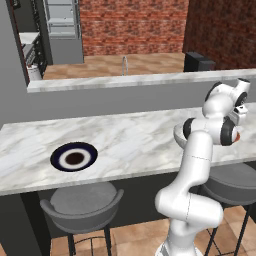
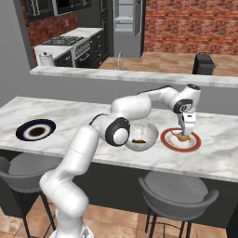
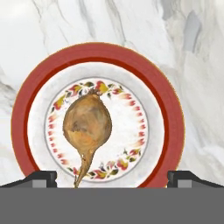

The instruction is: Pick the chicken drumstick and onion from their plates and place them in the bowl. Then put the bowl in the fridge.

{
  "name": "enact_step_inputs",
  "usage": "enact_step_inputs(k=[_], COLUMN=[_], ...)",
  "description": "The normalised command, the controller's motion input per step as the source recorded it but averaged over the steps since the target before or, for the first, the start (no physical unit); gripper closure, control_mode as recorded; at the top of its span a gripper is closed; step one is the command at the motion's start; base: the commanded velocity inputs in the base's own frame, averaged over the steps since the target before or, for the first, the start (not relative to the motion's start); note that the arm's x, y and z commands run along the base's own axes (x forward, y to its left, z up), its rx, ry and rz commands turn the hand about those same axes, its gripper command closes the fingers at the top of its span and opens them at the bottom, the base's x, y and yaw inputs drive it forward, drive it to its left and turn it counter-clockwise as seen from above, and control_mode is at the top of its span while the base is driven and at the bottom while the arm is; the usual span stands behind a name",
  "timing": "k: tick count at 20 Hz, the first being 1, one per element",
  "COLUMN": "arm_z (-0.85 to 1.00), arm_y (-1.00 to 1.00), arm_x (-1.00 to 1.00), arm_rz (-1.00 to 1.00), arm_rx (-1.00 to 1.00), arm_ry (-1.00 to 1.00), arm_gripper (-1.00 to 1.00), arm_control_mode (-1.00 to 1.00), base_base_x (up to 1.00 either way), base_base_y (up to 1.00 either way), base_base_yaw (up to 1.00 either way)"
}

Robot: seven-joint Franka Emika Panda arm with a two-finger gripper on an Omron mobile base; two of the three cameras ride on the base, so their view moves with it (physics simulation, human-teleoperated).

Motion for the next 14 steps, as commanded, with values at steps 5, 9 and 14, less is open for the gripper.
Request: enact_step_inputs(k=[5, 9, 14], arm_z=[-0.06, -0.11, -0.11], arm_y=[-0.12, -0.02, 0.00], arm_x=[0.03, 0.00, 0.00], arm_rz=[0.04, 0.05, 0.05], arm_rx=[0.00, 0.00, 0.00], arm_ry=[0.00, 0.00, 0.00], arm_gripper=[-1.00, -1.00, -1.00], arm_control_mode=[-1.00, -1.00, -1.00], base_base_x=[0.00, 0.00, 0.00], base_base_y=[0.00, 0.00, 0.00], base_base_yaw=[0.00, 0.00, 0.00])
